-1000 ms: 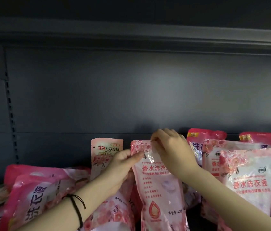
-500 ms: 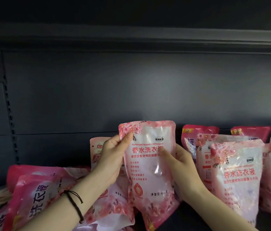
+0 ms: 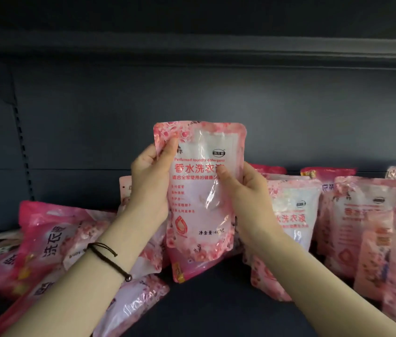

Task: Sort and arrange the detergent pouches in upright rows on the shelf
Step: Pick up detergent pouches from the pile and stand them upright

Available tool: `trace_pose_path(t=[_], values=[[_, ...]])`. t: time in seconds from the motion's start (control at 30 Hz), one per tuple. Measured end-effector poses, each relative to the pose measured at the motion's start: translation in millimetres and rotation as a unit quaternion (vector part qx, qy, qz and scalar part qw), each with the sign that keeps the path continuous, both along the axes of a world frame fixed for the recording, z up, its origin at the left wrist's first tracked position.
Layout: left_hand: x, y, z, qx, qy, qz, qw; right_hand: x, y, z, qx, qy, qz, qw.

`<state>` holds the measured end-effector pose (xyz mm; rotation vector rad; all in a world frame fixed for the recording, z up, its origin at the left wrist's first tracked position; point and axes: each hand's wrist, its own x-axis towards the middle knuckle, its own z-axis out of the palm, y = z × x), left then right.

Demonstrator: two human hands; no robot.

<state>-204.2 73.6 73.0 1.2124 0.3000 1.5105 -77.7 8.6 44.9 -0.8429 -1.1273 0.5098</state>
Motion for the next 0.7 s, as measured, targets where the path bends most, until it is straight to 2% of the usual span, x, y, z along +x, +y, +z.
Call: trace_pose_path(t=[0.17, 0.37, 0.53, 0.7], values=[[23.3, -52.3, -1.8, 0.005, -0.012, 0.003, 1.000, 26.5, -48.8, 2.4, 0.013, -0.006, 0.010, 1.000], [61.4, -102.4, -24.6, -0.020, -0.008, -0.006, 1.000, 66.0, -97.7, -16.6, -0.014, 0.005, 0.017, 1.000], [92.2, -118.9, -48.3, -0.054, 0.024, -0.021, 0.998, 96.6, -117.0, -40.4, -0.046, 0.039, 0.018, 0.998], [115.3, -120.3, -72.8, -0.041, 0.061, 0.009, 0.997, 116.4, -119.1, -66.0, -0.082, 0.074, -0.007, 0.994]])
